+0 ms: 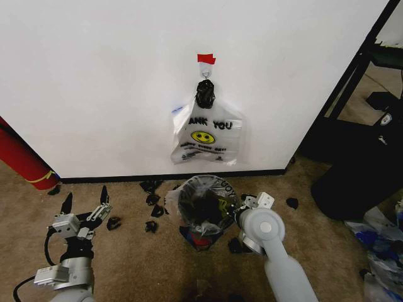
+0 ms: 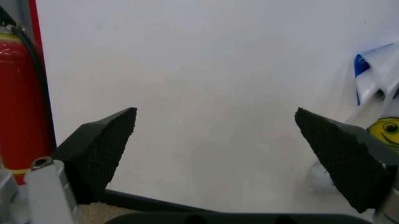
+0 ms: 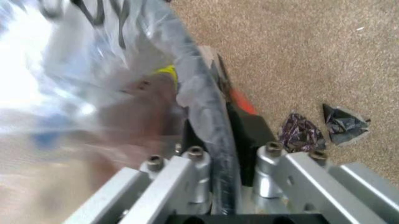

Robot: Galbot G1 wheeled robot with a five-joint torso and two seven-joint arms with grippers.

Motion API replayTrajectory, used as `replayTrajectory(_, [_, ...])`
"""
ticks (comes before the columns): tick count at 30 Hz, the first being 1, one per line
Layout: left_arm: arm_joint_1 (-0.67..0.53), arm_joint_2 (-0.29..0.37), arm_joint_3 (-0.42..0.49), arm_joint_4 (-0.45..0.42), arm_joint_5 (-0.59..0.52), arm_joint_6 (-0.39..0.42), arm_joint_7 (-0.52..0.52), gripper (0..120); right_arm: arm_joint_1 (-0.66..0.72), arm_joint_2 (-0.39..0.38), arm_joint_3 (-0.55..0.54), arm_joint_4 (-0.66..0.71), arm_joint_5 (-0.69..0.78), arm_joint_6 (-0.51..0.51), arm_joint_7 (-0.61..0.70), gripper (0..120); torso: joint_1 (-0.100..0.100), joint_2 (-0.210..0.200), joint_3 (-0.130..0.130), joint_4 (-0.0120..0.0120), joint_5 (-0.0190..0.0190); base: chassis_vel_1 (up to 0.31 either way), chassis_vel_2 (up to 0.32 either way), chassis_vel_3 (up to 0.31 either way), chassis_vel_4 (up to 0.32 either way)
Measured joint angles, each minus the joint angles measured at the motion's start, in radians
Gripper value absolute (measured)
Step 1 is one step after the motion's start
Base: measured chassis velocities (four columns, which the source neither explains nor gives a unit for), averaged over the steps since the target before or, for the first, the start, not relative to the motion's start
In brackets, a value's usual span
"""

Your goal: Pick up the garbage bag from the wall and place it over the trash bin.

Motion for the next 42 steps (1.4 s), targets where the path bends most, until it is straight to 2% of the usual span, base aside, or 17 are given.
replayTrajectory(1, [0.000,0.000,0.000,0.000,0.000,0.001,0.000,100,0.000,0.000,0.000,0.000,-0.001,0.000,0.000,11,0.000,0.000,0.000,-0.0001,0.0000,0.000,0.000,0.000,0.000])
replayTrajectory(5, [0.000,0.001,0.002,0.000,0.002,0.006,-0.006,100,0.000,-0.003,-0.001,0.002,-0.002,-0.003,0.002,29,0.000,0.000,0.000,0.0000,0.0000,0.000,0.000,0.000,0.000])
replayTrajectory(10, [0.003,-0.002,0.007,0.000,0.004,0.007,-0.009,100,-0.005,-0.005,-0.003,0.003,-0.008,-0.004,0.003,42,0.000,0.000,0.000,0.0000,0.0000,0.000,0.000,0.000,0.000])
replayTrajectory(12, [0.004,-0.002,0.009,0.000,0.005,0.007,-0.009,100,-0.007,-0.005,-0.004,0.003,-0.013,-0.004,0.003,52,0.000,0.000,0.000,0.0000,0.0001,0.000,0.000,0.000,0.000])
replayTrajectory(14, [0.004,-0.002,0.009,0.000,0.005,0.007,-0.009,100,-0.009,-0.004,-0.004,0.003,-0.017,-0.004,0.003,57,0.000,0.000,0.000,0.0000,0.0001,0.000,0.000,0.000,0.000])
replayTrajectory(15, [0.003,-0.002,0.010,0.000,0.005,0.007,-0.009,100,-0.010,-0.004,-0.005,0.003,-0.026,-0.004,0.001,66,0.000,0.000,0.000,0.0000,0.0001,0.000,0.000,0.000,0.000])
replayTrajectory(18, [0.003,-0.002,0.009,-0.001,0.005,0.009,-0.011,100,-0.012,-0.004,-0.005,0.004,-0.039,-0.005,-0.003,70,0.000,0.000,0.000,0.0000,0.0000,0.000,0.000,0.000,0.000])
replayTrajectory(22, [0.002,0.000,0.012,-0.007,0.004,0.013,-0.015,100,-0.031,-0.009,-0.004,0.039,-0.110,-0.001,-0.048,90,0.000,0.000,0.000,0.0001,0.0001,0.000,0.000,0.000,0.000])
replayTrajectory(25, [-0.001,0.001,0.014,-0.009,0.005,0.017,-0.016,100,-0.051,-0.016,-0.001,0.068,-0.164,0.021,-0.096,97,0.000,0.000,0.000,0.0001,0.0001,0.000,0.000,0.000,0.000])
replayTrajectory(29, [-0.003,-0.001,0.033,-0.020,0.017,0.028,-0.026,100,-0.142,-0.038,0.024,0.154,-0.402,0.135,-0.281,100,0.000,0.000,0.000,0.0000,0.0002,0.000,0.000,0.000,0.000])
replayTrajectory(30, [-0.002,-0.004,0.045,-0.022,0.026,0.027,-0.032,100,-0.181,-0.042,0.040,0.180,-0.495,0.192,-0.354,100,0.000,0.000,0.000,-0.0001,0.0002,0.000,0.000,0.000,0.000])
replayTrajectory(31, [-0.002,-0.004,0.045,-0.022,0.026,0.027,-0.032,100,-0.181,-0.042,0.040,0.180,-0.495,0.192,-0.354,100,0.000,0.000,0.000,-0.0001,0.0002,0.000,0.000,0.000,0.000])
replayTrajectory(34, [0.009,-0.015,0.073,-0.033,0.050,0.012,-0.040,100,-0.297,-0.043,0.077,0.227,-0.705,0.355,-0.519,100,0.000,0.000,0.000,-0.0001,0.0002,0.000,0.000,0.000,0.000])
replayTrajectory(36, [0.017,-0.024,0.091,-0.043,0.055,0.008,-0.042,100,-0.395,-0.051,0.102,0.254,-0.864,0.500,-0.625,100,0.000,0.000,0.000,-0.0001,0.0003,0.000,0.000,0.000,0.000])
replayTrajectory(38, [0.019,-0.029,0.101,-0.046,0.060,0.007,-0.043,100,-0.446,-0.056,0.117,0.276,-0.928,0.562,-0.666,100,0.000,0.000,0.000,-0.0002,0.0003,0.000,0.000,0.000,0.000])
replayTrajectory(39, [0.019,-0.029,0.101,-0.046,0.060,0.007,-0.043,100,-0.446,-0.056,0.117,0.276,-0.928,0.562,-0.666,100,0.000,0.000,0.000,-0.0002,0.0003,0.000,0.000,0.000,0.000])
replayTrajectory(42, [0.023,-0.034,0.122,-0.058,0.073,0.006,-0.045,100,-0.540,-0.061,0.159,0.314,-1.007,0.672,-0.731,100,0.000,0.000,0.000,-0.0001,0.0000,0.000,0.000,0.000,0.000])
